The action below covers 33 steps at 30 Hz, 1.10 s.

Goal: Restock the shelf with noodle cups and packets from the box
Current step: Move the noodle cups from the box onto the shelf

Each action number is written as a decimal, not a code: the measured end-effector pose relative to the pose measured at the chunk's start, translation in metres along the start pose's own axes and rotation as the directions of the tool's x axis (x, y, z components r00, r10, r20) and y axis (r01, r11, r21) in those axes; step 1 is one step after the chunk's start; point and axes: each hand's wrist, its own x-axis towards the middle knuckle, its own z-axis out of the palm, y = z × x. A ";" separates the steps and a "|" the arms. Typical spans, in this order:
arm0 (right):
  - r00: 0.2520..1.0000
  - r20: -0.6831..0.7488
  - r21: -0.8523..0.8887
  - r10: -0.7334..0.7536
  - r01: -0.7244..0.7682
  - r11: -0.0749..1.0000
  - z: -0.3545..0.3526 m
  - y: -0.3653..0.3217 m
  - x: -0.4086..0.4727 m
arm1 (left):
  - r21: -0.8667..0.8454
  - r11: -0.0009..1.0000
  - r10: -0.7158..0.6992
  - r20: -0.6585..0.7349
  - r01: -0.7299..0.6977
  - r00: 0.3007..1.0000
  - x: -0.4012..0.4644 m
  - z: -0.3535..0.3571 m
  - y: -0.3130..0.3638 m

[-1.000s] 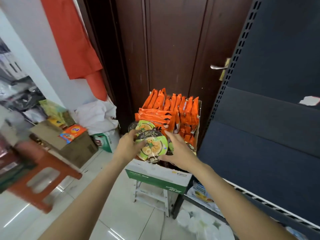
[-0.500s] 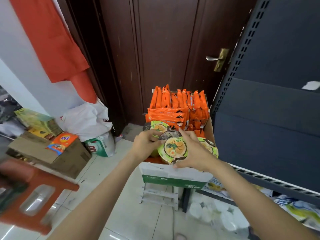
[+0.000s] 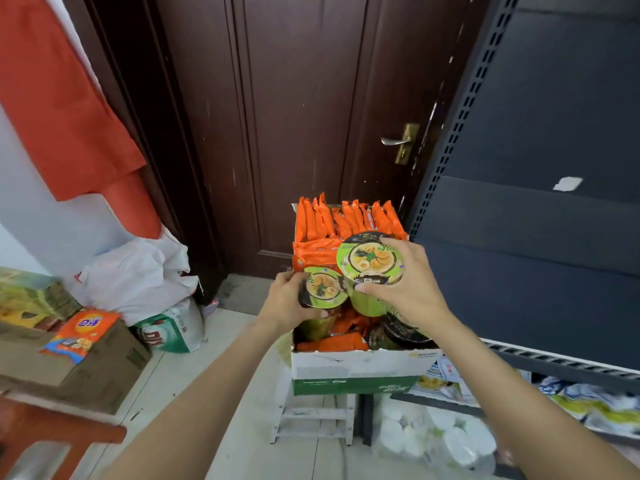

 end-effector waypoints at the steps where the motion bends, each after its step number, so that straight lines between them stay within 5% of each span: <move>1: 1.000 0.002 -0.022 0.012 -0.012 1.000 0.001 0.001 0.001 | 0.002 1.000 0.003 0.008 -0.003 1.000 0.003 0.002 -0.001; 11: 0.995 -0.009 -0.017 0.095 -0.095 0.995 0.001 0.006 0.001 | -0.076 0.994 0.067 -0.158 -0.079 0.985 -0.006 -0.005 0.004; 18: 0.987 -0.112 -0.012 0.114 -0.116 0.993 -0.013 0.003 -0.004 | -0.152 0.946 0.201 -0.415 -0.286 0.887 -0.024 -0.033 0.030; 33: 0.928 -0.337 0.052 0.157 -0.148 0.988 -0.122 0.040 -0.029 | -0.059 0.874 0.426 -0.388 -0.483 0.817 -0.026 0.002 0.166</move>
